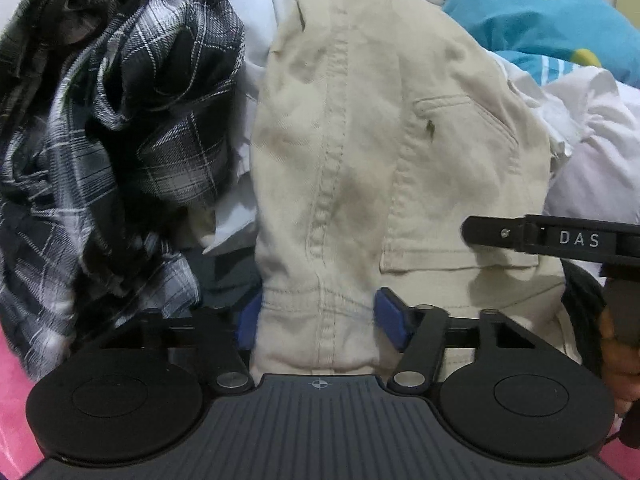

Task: Fold clothes
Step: 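Grasp the beige trousers' waistband with the left and right grippers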

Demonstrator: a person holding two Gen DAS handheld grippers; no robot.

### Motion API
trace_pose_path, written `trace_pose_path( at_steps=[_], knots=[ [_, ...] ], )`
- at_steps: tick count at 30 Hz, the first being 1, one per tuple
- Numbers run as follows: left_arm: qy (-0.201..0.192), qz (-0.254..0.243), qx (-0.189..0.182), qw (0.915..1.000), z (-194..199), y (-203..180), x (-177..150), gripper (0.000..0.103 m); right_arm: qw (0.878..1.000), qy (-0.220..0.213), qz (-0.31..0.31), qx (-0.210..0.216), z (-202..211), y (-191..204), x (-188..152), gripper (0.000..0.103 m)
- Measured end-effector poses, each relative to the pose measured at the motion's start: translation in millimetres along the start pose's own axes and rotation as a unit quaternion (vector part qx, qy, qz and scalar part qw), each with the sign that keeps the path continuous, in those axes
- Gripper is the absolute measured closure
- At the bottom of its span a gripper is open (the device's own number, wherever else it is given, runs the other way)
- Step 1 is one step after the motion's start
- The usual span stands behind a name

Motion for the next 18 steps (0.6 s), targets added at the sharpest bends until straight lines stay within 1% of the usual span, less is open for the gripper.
trace_pose_path(
  at_steps=[1, 2, 3, 4, 5, 7, 9, 10, 11, 14, 18],
  knots=[
    [0.002, 0.005, -0.005, 1.0, -0.3, 1.4, 0.7, 0.061, 1.0, -0.005, 0.002, 0.004, 2.2, 1.5, 1.7, 0.051],
    [0.003, 0.011, -0.013, 0.9999, 0.8, 2.7, 1.1, 0.065, 1.0, -0.015, 0.003, 0.012, 8.0, 3.7, 3.5, 0.067],
    [0.002, 0.014, -0.019, 0.9997, 2.4, 3.4, 1.2, 0.072, 0.999, -0.025, 0.002, 0.022, 14.7, 5.2, 4.2, 0.073],
    [0.001, 0.013, -0.024, 0.9996, 4.3, 3.5, 0.6, 0.076, 0.999, -0.029, 0.001, 0.03, 18.5, 5.3, 2.9, 0.074],
    [0.0, 0.01, -0.024, 0.9997, 5.4, 3.2, -0.6, 0.077, 0.999, -0.03, 0.0, 0.037, 21.2, 4.7, 1.3, 0.076],
    [-0.002, 0.007, -0.026, 0.9996, 8.2, 2.3, -2.0, 0.084, 0.999, -0.021, -0.007, 0.041, 18.5, -2.2, -4.1, 0.079],
    [-0.008, 0.01, -0.027, 0.9995, 15.7, 1.7, -1.9, 0.087, 0.997, -0.025, -0.032, 0.063, 21.9, -4.3, -2.1, 0.086],
    [-0.011, 0.013, -0.03, 0.9994, 22.6, 2.8, -2.9, 0.089, 0.996, -0.03, -0.042, 0.077, 25.2, -3.1, 0.1, 0.087],
    [-0.016, 0.017, -0.036, 0.9991, 30.7, 3.0, -2.6, 0.09, 0.994, -0.038, -0.045, 0.093, 32.3, 1.4, 0.8, 0.088],
    [-0.033, 0.026, -0.054, 0.9977, 60.3, 3.9, -2.6, 0.091, 0.99, -0.054, -0.049, 0.122, 61.0, 17.1, 2.4, 0.089],
    [-0.061, 0.046, -0.079, 0.9939, 113.6, 8.2, -0.2, 0.092, 0.983, -0.074, -0.054, 0.16, 99.9, 38.0, 4.7, 0.09]
  ],
)
Point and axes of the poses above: each gripper's, at about its wrist camera, not at the fingertips, and z roughly against the way its jaws point, y to its left, x to its top, the point moved 10 cm from there along -z, roughly the way its jaws point, and after that the axes turned 11 degrees about x, right-handed, at the moved point
